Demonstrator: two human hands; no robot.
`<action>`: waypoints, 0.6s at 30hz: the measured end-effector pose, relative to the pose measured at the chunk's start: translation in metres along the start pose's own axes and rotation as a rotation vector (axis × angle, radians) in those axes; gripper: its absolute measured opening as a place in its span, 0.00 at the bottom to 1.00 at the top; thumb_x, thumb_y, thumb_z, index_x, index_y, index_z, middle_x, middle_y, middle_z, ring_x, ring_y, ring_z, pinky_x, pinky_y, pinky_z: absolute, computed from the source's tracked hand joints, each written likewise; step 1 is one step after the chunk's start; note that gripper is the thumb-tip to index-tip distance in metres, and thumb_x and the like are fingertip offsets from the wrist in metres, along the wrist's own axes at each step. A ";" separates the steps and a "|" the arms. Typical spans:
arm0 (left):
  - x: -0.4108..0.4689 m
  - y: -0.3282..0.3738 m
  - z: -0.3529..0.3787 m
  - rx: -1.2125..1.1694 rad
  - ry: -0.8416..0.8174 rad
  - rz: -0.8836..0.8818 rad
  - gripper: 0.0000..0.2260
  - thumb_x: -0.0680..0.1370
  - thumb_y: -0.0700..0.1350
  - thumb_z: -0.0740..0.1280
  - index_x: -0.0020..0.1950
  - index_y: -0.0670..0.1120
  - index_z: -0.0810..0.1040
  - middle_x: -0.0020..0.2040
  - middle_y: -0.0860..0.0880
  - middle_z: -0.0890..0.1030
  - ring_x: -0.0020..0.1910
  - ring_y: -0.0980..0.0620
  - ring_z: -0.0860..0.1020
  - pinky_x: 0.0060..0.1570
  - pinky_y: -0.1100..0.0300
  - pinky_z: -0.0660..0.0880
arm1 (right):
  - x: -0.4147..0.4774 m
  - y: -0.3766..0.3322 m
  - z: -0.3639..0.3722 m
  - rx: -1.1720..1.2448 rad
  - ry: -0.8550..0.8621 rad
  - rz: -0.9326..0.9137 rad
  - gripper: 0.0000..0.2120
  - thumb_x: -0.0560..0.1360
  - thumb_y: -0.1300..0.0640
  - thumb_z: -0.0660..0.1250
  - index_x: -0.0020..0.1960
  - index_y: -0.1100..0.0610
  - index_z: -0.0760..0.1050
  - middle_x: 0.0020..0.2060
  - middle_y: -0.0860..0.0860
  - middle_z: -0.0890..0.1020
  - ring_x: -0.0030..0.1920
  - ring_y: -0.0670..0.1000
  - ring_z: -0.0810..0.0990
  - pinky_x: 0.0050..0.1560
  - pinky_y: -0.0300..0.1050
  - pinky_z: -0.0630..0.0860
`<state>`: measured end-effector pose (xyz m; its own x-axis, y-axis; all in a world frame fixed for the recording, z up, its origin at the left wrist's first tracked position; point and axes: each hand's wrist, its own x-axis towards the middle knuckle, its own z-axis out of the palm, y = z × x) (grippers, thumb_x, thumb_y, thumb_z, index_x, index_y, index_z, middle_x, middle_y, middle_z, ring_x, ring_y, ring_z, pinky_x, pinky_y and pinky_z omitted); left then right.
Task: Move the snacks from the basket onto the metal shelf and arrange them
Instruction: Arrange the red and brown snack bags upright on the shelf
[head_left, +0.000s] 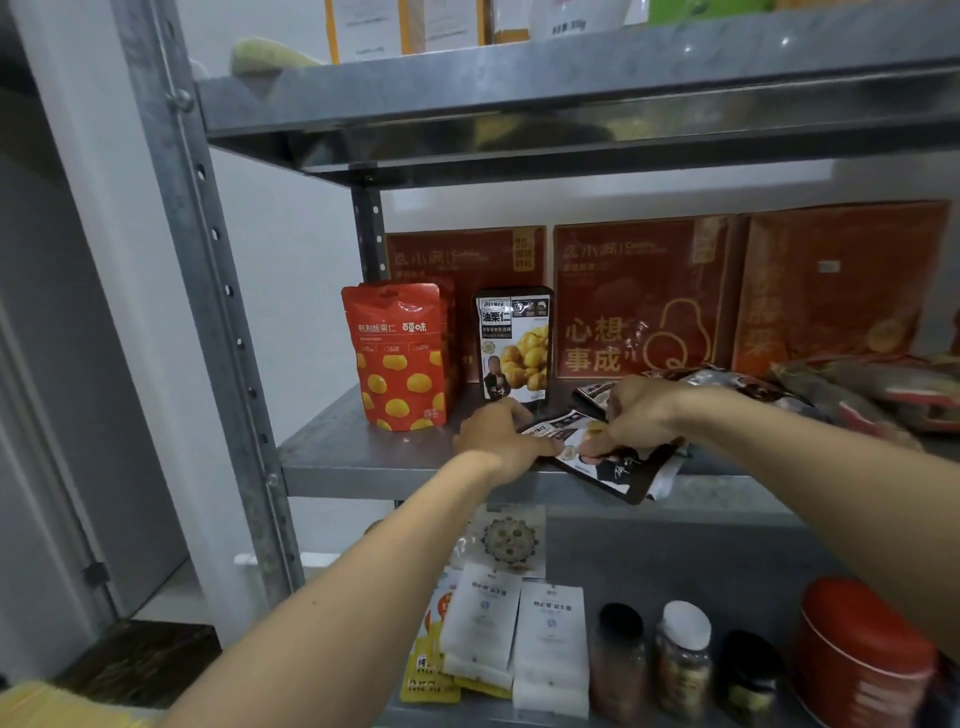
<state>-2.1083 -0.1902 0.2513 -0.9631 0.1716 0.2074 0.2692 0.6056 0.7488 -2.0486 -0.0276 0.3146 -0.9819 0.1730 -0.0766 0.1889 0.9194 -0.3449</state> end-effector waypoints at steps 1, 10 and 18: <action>-0.002 0.001 0.000 -0.107 0.019 -0.015 0.19 0.66 0.52 0.80 0.51 0.51 0.77 0.57 0.52 0.77 0.57 0.50 0.75 0.59 0.55 0.72 | -0.001 0.000 0.001 0.051 0.017 0.016 0.27 0.67 0.42 0.78 0.55 0.59 0.74 0.47 0.52 0.80 0.50 0.53 0.79 0.44 0.44 0.74; 0.005 0.022 -0.020 -0.658 0.258 0.244 0.25 0.67 0.26 0.74 0.54 0.51 0.73 0.51 0.57 0.77 0.48 0.54 0.81 0.47 0.62 0.80 | 0.004 -0.019 0.011 0.590 0.373 -0.073 0.23 0.63 0.55 0.82 0.45 0.57 0.69 0.39 0.47 0.78 0.35 0.41 0.74 0.27 0.31 0.67; 0.031 0.003 -0.021 -0.701 0.228 0.288 0.35 0.75 0.32 0.69 0.76 0.48 0.57 0.70 0.53 0.71 0.65 0.60 0.71 0.67 0.60 0.69 | 0.058 -0.043 0.055 0.875 0.686 -0.135 0.33 0.58 0.54 0.84 0.48 0.52 0.62 0.46 0.52 0.77 0.48 0.52 0.79 0.47 0.45 0.78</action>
<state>-2.1371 -0.1994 0.2725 -0.8532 0.0378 0.5203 0.5162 -0.0823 0.8525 -2.1135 -0.0761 0.2735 -0.7423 0.4965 0.4500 -0.2424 0.4270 -0.8711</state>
